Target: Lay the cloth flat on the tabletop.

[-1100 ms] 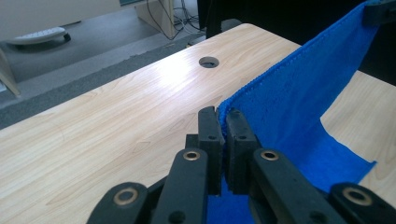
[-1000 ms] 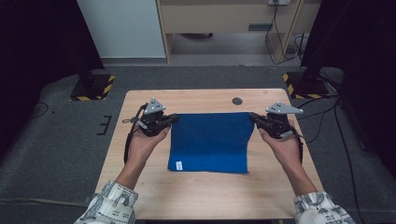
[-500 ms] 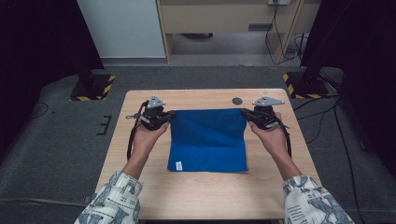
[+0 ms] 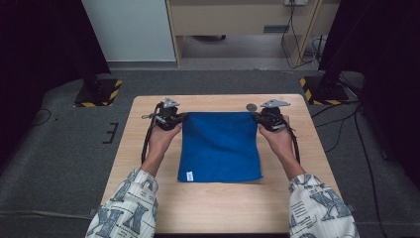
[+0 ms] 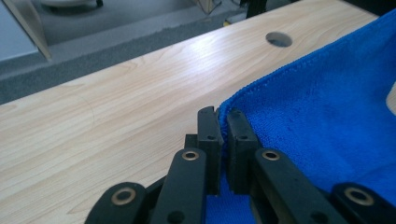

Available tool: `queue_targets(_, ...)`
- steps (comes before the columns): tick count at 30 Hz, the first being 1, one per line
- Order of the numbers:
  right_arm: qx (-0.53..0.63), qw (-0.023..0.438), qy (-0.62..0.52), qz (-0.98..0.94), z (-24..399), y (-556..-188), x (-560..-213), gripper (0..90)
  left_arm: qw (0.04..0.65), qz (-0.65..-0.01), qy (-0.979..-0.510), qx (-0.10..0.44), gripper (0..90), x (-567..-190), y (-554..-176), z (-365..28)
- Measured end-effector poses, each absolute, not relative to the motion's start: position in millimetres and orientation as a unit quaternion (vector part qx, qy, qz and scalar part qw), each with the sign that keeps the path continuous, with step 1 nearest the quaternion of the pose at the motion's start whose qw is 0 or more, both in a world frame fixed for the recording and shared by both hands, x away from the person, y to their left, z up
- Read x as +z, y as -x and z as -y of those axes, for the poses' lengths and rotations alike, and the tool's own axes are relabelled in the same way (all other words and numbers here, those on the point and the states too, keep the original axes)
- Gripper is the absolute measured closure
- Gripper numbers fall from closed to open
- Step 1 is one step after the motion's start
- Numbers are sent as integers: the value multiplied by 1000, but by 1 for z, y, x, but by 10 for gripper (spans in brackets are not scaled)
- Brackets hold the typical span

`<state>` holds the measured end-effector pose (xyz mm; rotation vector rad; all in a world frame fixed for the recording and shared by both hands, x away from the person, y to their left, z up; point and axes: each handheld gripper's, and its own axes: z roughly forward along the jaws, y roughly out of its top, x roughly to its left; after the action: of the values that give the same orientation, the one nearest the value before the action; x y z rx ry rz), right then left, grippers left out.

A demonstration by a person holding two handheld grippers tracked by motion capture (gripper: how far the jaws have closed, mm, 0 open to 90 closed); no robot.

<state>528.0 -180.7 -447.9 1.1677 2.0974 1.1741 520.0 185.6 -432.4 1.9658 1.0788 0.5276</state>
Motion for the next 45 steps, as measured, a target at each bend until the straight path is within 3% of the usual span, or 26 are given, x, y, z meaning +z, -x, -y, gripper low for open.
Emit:
queue_targets(20,397,232,-454,-763,165,-567,-471,855,381,-454,-775,219,840,-462,-552,-187)
queue_targets(22,391,239,-461,-760,164,-571,-472,759,382,-456,-771,227,751,-464,-554,-187)
queue_targets(23,391,239,-461,-760,164,-571,-472,759,384,-461,-764,238,751,-466,-556,-188)
queue_targets(25,387,250,-475,-750,164,-574,-474,557,397,-469,-748,250,590,-469,-560,-190)
queue_targets(26,385,253,-482,-745,165,-575,-474,521,401,-468,-746,253,549,-469,-560,-192)
queue_targets(30,392,265,-486,-734,173,-568,-469,360,401,-468,-744,259,493,-461,-557,-200)
queue_targets(34,399,253,-476,-741,178,-556,-466,301,387,-463,-757,250,515,-450,-542,-201)
queue_targets(40,396,241,-463,-756,181,-533,-465,344,384,-454,-768,239,529,-448,-516,-200)
queue_targets(45,401,217,-454,-766,189,-498,-470,492,381,-436,-782,231,545,-457,-479,-200)
